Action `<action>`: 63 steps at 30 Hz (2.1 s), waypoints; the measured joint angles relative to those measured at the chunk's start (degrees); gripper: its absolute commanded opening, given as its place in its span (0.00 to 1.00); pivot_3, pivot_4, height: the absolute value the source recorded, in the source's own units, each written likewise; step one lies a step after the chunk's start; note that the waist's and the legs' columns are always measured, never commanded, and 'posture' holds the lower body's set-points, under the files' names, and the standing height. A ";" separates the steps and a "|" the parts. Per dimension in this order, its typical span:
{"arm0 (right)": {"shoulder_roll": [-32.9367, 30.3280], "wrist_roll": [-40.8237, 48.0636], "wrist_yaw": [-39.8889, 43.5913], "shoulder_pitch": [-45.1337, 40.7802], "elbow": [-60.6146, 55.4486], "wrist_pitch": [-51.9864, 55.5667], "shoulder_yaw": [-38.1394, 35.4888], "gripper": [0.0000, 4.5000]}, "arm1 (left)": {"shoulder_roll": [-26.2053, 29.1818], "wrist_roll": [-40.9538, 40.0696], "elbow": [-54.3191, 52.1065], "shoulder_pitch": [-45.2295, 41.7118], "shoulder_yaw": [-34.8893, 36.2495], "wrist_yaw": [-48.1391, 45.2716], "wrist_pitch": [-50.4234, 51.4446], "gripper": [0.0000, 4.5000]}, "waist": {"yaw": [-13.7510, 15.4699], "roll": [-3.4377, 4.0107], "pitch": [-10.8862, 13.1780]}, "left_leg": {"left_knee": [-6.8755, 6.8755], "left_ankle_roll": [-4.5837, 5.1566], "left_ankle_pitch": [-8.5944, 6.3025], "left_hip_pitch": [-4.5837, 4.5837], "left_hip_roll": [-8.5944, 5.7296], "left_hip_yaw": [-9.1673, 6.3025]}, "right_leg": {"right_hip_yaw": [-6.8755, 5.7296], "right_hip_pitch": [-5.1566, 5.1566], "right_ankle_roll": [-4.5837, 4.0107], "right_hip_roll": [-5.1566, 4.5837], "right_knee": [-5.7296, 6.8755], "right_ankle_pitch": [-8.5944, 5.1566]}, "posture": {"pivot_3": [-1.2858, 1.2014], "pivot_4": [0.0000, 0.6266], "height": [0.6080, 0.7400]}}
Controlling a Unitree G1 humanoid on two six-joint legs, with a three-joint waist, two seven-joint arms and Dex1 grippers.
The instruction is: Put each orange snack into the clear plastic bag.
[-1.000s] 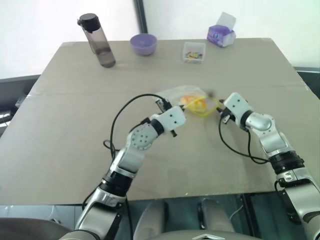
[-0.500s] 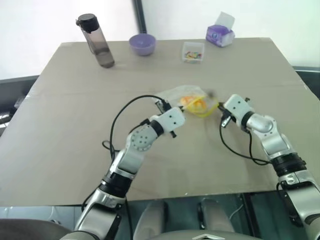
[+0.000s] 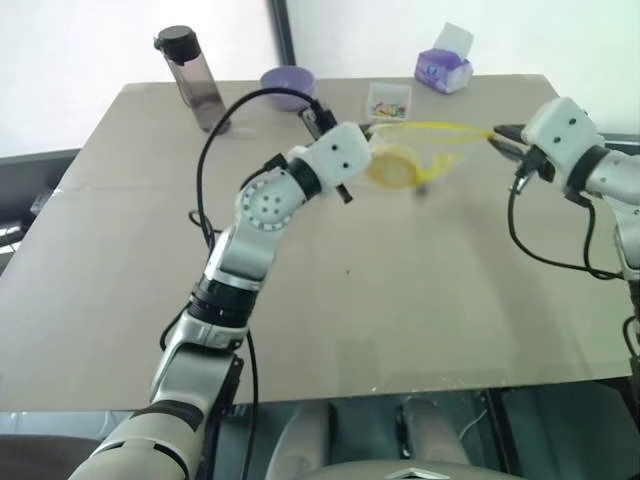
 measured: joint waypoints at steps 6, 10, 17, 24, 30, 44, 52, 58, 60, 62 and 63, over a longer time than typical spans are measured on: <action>-4.45 3.60 9.54 8.29 -8.22 7.16 1.32 0.59 | 0.09 0.07 0.67 4.97 -2.14 -1.29 -0.98 0.00 | -0.21 0.08 0.14 | 0.11 0.18 -0.10 -0.07 0.03 0.05 | 0.06 -0.08 0.01 0.01 0.10 0.01 | 0.52 0.24 1.00; -4.34 11.22 13.27 5.43 -18.07 17.26 1.11 0.59 | 0.32 -0.56 -0.52 5.10 -2.15 -2.61 -1.41 0.00 | -0.38 0.12 0.15 | 0.15 0.24 -0.14 0.07 0.15 0.05 | 0.05 0.00 0.01 0.09 0.16 0.01 | 0.52 0.24 1.00; 7.79 8.63 6.39 -2.64 -22.84 19.92 9.55 0.59 | 3.12 -0.50 -4.60 6.20 -2.89 -5.89 -2.47 0.00 | 0.05 0.11 0.15 | 0.14 0.01 -0.01 -0.02 0.10 -0.03 | -0.03 -0.04 0.00 0.03 0.10 0.01 | 0.52 0.24 1.00; 12.11 1.46 4.00 -5.05 -17.79 8.21 15.73 0.59 | 5.39 -0.35 -6.96 5.86 -3.16 -8.63 -1.96 0.00 | 0.79 0.11 0.15 | 0.13 0.00 0.00 -0.07 0.00 -0.04 | -0.03 -0.08 0.01 0.01 0.06 0.01 | 0.52 0.24 1.00; 13.38 -0.66 4.20 -5.01 -15.17 3.46 16.37 0.59 | 5.94 0.38 -7.09 5.13 -3.51 -9.73 -1.85 0.00 | 0.82 0.11 0.15 | 0.13 0.00 0.00 -0.05 0.02 -0.03 | -0.03 -0.08 0.00 0.03 0.09 0.01 | 0.52 0.24 1.00; 13.37 -2.56 4.63 -5.01 -11.99 -0.40 16.25 0.15 | 5.76 1.31 -8.36 5.14 -3.93 -9.66 -2.02 0.00 | 0.83 0.11 0.15 | 0.13 0.00 0.00 -0.05 0.02 -0.03 | -0.02 -0.08 0.00 0.03 0.10 0.01 | 0.52 0.24 1.00; 13.37 -2.48 4.69 -5.01 -11.94 -0.54 16.25 0.15 | 5.77 1.79 -8.63 5.53 -3.93 -9.27 -2.25 0.00 | 0.84 0.11 0.15 | 0.13 0.00 0.00 -0.05 0.02 -0.03 | -0.02 -0.08 0.00 0.03 0.10 0.01 | 0.52 0.24 1.00; 13.35 -2.15 4.85 -5.01 -12.22 -0.17 16.14 0.12 | 5.89 2.15 -8.57 5.53 -3.93 -8.98 -2.77 0.00 | 0.85 0.11 0.15 | 0.13 0.00 0.00 -0.05 0.02 -0.03 | -0.02 -0.08 0.00 0.03 0.10 0.01 | 0.52 0.24 1.00; 13.21 -2.01 4.89 -5.01 -12.37 0.01 16.13 0.11 | 5.89 2.20 -8.50 5.54 -3.95 -8.89 -3.02 0.00 | 0.85 0.11 0.15 | 0.13 0.00 0.00 -0.05 0.02 -0.03 | -0.02 -0.08 0.01 0.03 0.10 0.01 | 0.52 0.24 1.00; 13.20 -1.72 4.63 -5.01 -12.43 0.22 15.91 0.11 | 5.82 2.22 -8.44 5.53 -3.97 -8.59 -3.21 0.00 | 0.84 0.11 0.15 | 0.13 0.00 0.00 -0.05 0.02 -0.03 | -0.02 -0.08 0.00 0.03 0.10 0.01 | 0.52 0.24 1.00; 13.22 -1.53 4.65 -5.01 -12.46 0.44 15.86 0.22 | 5.81 2.22 -8.44 5.52 -3.97 -8.56 -3.23 0.00 | 0.84 0.11 0.15 | 0.13 0.00 0.00 -0.05 0.02 -0.03 | -0.02 -0.08 0.00 0.03 0.10 0.01 | 0.52 0.24 1.00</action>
